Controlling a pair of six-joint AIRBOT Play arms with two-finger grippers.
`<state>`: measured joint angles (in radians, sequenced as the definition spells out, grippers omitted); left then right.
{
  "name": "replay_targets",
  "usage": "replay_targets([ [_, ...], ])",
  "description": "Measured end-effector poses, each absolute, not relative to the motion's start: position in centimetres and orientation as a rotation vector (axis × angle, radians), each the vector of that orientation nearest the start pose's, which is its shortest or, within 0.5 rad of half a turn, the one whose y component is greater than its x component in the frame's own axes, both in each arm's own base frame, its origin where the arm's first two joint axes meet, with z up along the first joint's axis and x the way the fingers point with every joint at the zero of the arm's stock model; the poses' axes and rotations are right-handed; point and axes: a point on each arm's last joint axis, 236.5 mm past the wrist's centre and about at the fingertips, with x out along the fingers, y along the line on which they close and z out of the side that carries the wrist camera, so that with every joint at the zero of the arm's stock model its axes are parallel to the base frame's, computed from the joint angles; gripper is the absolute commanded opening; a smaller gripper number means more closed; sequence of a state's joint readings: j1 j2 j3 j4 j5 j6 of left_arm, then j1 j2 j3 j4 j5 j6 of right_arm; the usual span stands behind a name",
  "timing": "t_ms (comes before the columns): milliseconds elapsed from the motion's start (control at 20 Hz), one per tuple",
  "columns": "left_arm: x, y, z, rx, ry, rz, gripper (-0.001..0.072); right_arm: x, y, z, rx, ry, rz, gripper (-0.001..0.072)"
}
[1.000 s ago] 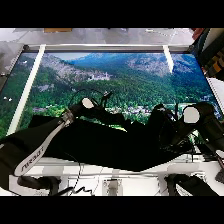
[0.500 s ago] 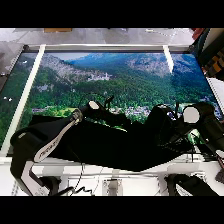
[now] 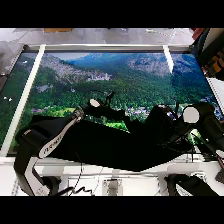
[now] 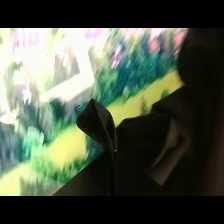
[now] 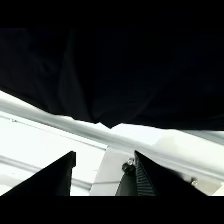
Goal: Fold the clothes and pants, and hang the long-sleeved shirts on hangers.
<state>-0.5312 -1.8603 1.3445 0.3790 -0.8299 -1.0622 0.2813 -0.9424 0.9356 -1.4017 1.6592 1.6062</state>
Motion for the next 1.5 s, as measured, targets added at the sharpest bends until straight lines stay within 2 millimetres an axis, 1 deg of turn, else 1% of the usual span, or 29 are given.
replay_targets([
  [50, 38.4, -40.6, -5.4, -0.519, 1.206, -0.93, 0.001, 18.8, 9.4, 2.8, -0.084, 1.662, 0.317, 0.0087],
  [100, 39.7, -40.4, -3.8, -0.507, 1.152, -0.947, 0.001, 19.2, 9.3, 2.7, -0.092, 1.647, 0.315, 0.0052],
  [200, 42.2, -39.5, -0.1, -0.464, 1.037, -0.967, 0.001, 20.3, 9.1, 2.6, -0.111, 1.599, 0.31, 0.005],
  [250, 43.3, -38.8, 1.7, -0.428, 0.981, -0.971, 0.0009, 21.1, 8.9, 2.5, -0.122, 1.569, 0.301, 0.0022],
  [350, 45.4, -37.0, 5.5, -0.332, 0.869, -0.962, 0.0009, 22.8, 8.4, 2.5, -0.146, 1.501, 0.278, 0.0022],
  [450, 47.2, -34.4, 8.8, -0.226, 0.784, -0.915, 0.0009, 24.8, 7.8, 2.6, -0.178, 1.419, 0.247, 0.0021],
  [550, 48.7, -31.0, 11.7, -0.115, 0.719, -0.828, 0.001, 27.4, 6.8, 3.1, -0.223, 1.312, 0.208, 0.0021],
  [600, 49.3, -29.1, 12.8, -0.061, 0.695, -0.777, 0.001, 28.9, 6.2, 3.5, -0.243, 1.253, 0.183, 0.0021],
  [650, 50.0, -26.8, 14.0, -0.009, 0.671, -0.713, 0.001, 30.3, 5.4, 4.0, -0.245, 1.196, 0.153, 0.0021],
  [700, 50.7, -24.5, 15.1, 0.029, 0.65, -0.647, 0.001, 32.0, 4.3, 4.6, -0.234, 1.132, 0.11, 0.0021],
  [800, 51.8, -19.5, 17.2, 0.086, 0.616, -0.507, 0.0011, 34.7, 1.5, 5.9, -0.173, 1.02, 0.013, 0.0021],
  [850, 52.3, -17.0, 18.0, 0.106, 0.602, -0.442, 0.001, 35.9, -0.5, 6.5, -0.132, 0.973, -0.049, 0.0021],
  [900, 52.8, -14.3, 18.7, 0.121, 0.591, -0.376, 0.001, 36.6, -2.6, 6.9, -0.093, 0.943, -0.108, 0.0021],
  [950, 53.1, -12.2, 18.9, 0.124, 0.596, -0.327, 0.001, 36.9, -5.1, 6.9, -0.051, 0.924, -0.174, 0.002],
  [1000, 53.2, -9.8, 18.8, 0.129, 0.609, -0.275, 0.001, 37.0, -7.3, 6.6, -0.013, 0.926, -0.23, 0.002],
  [1100, 53.0, -4.8, 17.5, 0.125, 0.682, -0.17, 0.001, 36.2, -11.3, 4.6, 0.072, 0.976, -0.328, 0.002],
  [1150, 52.5, -2.2, 16.5, 0.115, 0.737, -0.113, 0.001, 35.7, -12.4, 3.1, 0.107, 1.021, -0.345, 0.002],
  [1200, 51.9, 0.1, 15.3, 0.102, 0.794, -0.066, 0.001, 35.0, -13.0, 1.4, 0.151, 1.078, -0.346, 0.002],
  [1250, 51.0, 2.3, 14.0, 0.082, 0.858, -0.019, 0.001, 34.6, -13.2, -0.2, 0.194, 1.126, -0.332, 0.002],
  [1350, 49.2, 5.8, 11.6, 0.043, 0.975, 0.053, 0.001, 34.2, -12.3, -2.9, 0.294, 1.201, -0.268, 0.002],
  [1400, 48.3, 7.4, 10.4, 0.025, 1.033, 0.084, 0.001, 34.3, -11.4, -3.9, 0.34, 1.227, -0.217, 0.002],
  [1500, 46.2, 10.0, 8.0, -0.018, 1.15, 0.136, 0.001, 34.8, -9.3, -5.3, 0.406, 1.252, -0.099, 0.002],
])
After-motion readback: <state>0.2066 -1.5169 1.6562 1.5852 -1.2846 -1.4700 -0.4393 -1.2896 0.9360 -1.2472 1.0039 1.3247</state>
